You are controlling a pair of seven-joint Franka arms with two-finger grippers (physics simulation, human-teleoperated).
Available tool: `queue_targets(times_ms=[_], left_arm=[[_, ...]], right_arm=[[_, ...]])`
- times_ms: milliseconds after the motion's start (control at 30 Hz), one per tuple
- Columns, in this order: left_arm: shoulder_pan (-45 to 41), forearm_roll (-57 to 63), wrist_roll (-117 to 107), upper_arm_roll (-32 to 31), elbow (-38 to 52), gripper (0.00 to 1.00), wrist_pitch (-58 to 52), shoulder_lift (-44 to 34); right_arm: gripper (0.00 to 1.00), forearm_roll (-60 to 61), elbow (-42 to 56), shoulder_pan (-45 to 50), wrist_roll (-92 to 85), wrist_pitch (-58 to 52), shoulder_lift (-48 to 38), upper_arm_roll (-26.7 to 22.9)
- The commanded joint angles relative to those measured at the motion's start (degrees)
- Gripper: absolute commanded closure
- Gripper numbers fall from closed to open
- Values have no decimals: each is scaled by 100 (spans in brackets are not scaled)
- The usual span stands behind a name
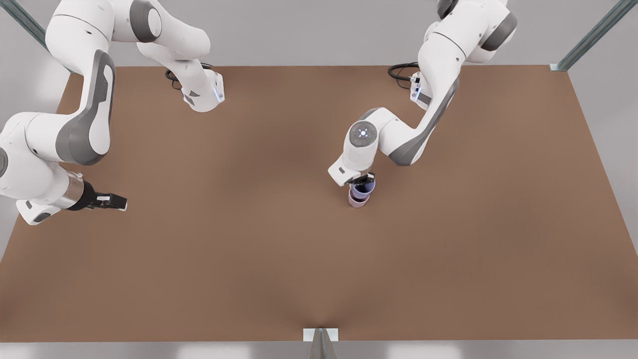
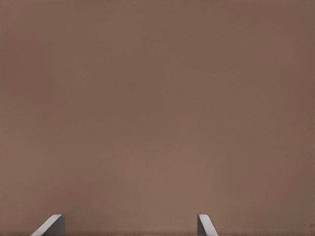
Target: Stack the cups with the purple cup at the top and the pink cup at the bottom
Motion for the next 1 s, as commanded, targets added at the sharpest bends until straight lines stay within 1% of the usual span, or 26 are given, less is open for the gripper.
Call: queue_targets(times_ms=[0, 233, 667, 700, 867, 967], left_arm=[[-1, 57, -1140, -2, 18, 79, -10, 38], [8, 83, -1201, -11, 9, 79, -10, 214], [-1, 92, -1236, -11, 18, 78, -10, 275], [-1, 92, -1236, -11, 18, 75, -10, 275], [-1, 101, -1228, -11, 18, 72, -10, 293], [-1, 101, -1228, -11, 18, 72, -10, 302]], right_arm=[[0, 1, 3, -3, -171, 54, -5, -1], [0, 10, 3, -3, -171, 62, -14, -1], [0, 10, 3, -3, -22, 80, 4, -1], [0, 10, 3, 6, -22, 80, 4, -1], [0, 10, 3, 6, -22, 71, 4, -1], [0, 10, 3, -3, -31, 62, -5, -1]])
